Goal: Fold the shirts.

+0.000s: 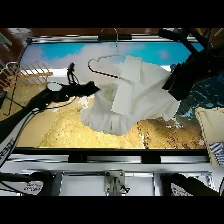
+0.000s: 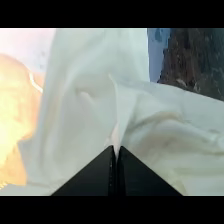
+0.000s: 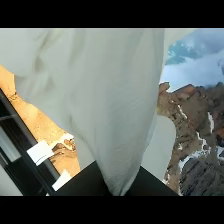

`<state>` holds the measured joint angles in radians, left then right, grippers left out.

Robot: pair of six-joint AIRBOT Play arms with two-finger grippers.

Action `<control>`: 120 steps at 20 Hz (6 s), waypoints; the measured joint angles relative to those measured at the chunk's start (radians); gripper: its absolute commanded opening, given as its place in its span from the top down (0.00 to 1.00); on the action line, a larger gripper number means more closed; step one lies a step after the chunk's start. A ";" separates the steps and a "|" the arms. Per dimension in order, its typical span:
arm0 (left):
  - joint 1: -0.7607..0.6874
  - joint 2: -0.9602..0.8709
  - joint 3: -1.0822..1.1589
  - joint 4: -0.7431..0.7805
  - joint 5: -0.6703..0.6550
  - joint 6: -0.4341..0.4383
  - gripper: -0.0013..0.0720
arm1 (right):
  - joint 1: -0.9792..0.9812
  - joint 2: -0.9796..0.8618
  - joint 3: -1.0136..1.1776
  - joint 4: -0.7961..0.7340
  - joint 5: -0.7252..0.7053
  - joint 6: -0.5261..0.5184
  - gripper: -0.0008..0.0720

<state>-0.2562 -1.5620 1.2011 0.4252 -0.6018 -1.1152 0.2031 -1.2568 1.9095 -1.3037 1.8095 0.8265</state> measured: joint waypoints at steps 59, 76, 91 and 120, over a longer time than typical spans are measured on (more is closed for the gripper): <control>0.119 0.591 0.309 0.404 -0.496 0.106 0.20 | 0.147 0.133 -0.002 0.072 -0.548 0.554 0.88; 0.120 0.642 0.426 0.750 -0.575 -0.134 0.20 | 0.068 0.225 -0.002 -0.784 -0.734 0.980 0.88; 0.120 0.642 0.426 0.809 -0.613 -0.165 0.20 | -0.607 0.209 -0.002 -0.876 -0.726 1.081 0.88; 0.120 0.639 0.426 0.810 -0.614 -0.166 0.20 | -1.050 0.120 -0.002 -0.939 -0.951 1.130 0.89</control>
<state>-0.1360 -0.9234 1.6268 1.2350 -1.2160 -1.2812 -0.8467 -1.1366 1.9076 -2.2429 0.8581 1.9564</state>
